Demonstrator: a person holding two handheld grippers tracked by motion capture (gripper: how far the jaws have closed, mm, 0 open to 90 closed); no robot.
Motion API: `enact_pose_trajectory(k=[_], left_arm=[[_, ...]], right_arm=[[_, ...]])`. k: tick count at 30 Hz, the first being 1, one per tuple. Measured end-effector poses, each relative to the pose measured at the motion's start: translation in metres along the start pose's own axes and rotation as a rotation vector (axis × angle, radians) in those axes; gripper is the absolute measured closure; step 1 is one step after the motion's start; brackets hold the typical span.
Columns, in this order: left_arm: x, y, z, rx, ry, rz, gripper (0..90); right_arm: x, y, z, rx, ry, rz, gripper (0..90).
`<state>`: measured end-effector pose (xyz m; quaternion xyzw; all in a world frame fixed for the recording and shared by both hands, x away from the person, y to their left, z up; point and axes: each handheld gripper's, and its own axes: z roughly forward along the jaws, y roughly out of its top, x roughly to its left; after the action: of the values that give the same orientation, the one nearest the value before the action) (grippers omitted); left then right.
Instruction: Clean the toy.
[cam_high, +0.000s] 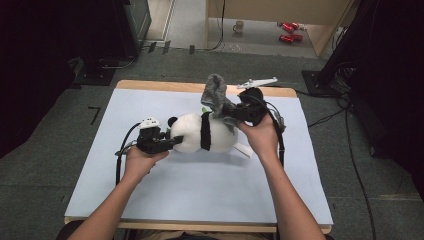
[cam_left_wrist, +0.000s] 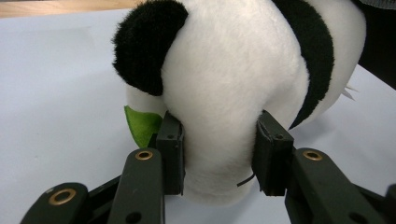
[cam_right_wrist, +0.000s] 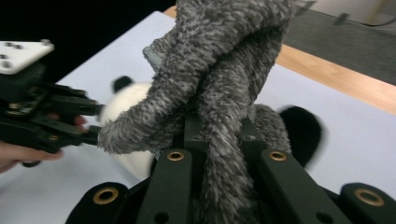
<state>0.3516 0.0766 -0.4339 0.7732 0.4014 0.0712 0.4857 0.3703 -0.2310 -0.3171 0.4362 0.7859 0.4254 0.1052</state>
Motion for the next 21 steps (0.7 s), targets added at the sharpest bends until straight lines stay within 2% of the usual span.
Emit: enact_pose_trajectory(k=[9,15,18,21], left_arm=[[0.001,0.000,0.000,0.002,-0.001,-0.004,60.7],[0.001,0.001,0.000,0.003,0.001,-0.003,60.6],[0.000,0.001,0.000,-0.001,0.002,-0.001,60.6],[-0.001,0.001,-0.001,-0.004,0.001,0.008,60.5]], right_arm=[[0.043,0.012,0.044,0.048,0.092,-0.053,80.4],[0.067,0.016,0.067,0.073,0.127,-0.078,80.4],[0.075,0.016,0.076,0.083,0.133,-0.090,80.3],[0.077,0.015,0.085,0.095,0.135,-0.088,80.1]])
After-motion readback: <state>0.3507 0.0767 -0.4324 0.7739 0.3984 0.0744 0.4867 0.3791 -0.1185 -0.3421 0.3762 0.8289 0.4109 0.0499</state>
